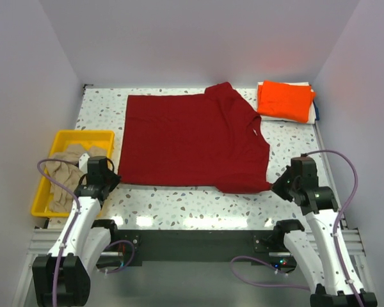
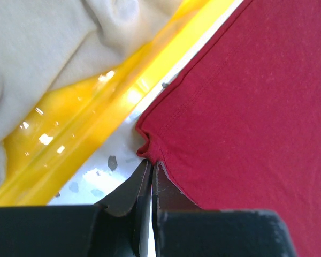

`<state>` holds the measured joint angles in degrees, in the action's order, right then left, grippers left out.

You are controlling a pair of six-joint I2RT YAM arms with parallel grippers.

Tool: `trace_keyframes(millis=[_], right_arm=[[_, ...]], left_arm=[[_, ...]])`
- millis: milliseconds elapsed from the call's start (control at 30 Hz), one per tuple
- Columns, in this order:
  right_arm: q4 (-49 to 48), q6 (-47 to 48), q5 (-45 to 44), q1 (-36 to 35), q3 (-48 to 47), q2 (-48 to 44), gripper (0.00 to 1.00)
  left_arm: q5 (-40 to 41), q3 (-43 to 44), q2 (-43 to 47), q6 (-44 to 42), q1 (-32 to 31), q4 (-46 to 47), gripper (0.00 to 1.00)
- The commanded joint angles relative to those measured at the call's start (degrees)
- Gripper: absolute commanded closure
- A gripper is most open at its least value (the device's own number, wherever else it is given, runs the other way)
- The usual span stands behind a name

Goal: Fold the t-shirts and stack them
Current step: Flatten the tshirt out, then fold the tshirt

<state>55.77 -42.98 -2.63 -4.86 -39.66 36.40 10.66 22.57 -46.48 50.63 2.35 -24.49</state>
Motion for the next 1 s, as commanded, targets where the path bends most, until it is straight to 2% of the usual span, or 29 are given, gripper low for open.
trace_keyframes(millis=[0, 267, 400, 467, 533, 733, 967], right_arm=[[7.24, 0.27, -2.46, 0.12, -4.19, -3.34, 1.0], [6.99, 0.62, -0.27, 0.03, -3.41, -4.94, 1.0], [-1.85, -0.43, 0.52, 0.12, -3.41, -0.2, 1.0], [-5.67, -0.96, 0.96, 0.12, -4.28, 5.06, 1.0], [-13.45, -1.49, 1.84, 0.12, -5.51, 11.45, 1.0], [-23.4, -1.14, 2.45, 0.03, -12.8, 29.3, 1.0], [-27.55, -0.61, 2.55, 0.12, -22.91, 44.08, 1.0]], left_arm=[[2.7, -0.07, 1.91, 2.98, -1.64, -2.48, 1.0], [4.55, 0.9, 4.47, 5.88, -4.28, -5.13, 1.0], [4.37, 2.73, 0.36, 6.06, -5.07, -1.71, 1.0], [5.6, 4.59, -2.39, 5.97, -5.69, -0.91, 1.0], [6.39, 8.44, -8.77, 5.71, -5.95, 1.02, 1.0], [6.92, 15.3, -19.59, 6.14, -6.3, 4.53, 1.0], [8.68, 20.84, -29.54, 7.2, -6.39, 6.65, 1.0]])
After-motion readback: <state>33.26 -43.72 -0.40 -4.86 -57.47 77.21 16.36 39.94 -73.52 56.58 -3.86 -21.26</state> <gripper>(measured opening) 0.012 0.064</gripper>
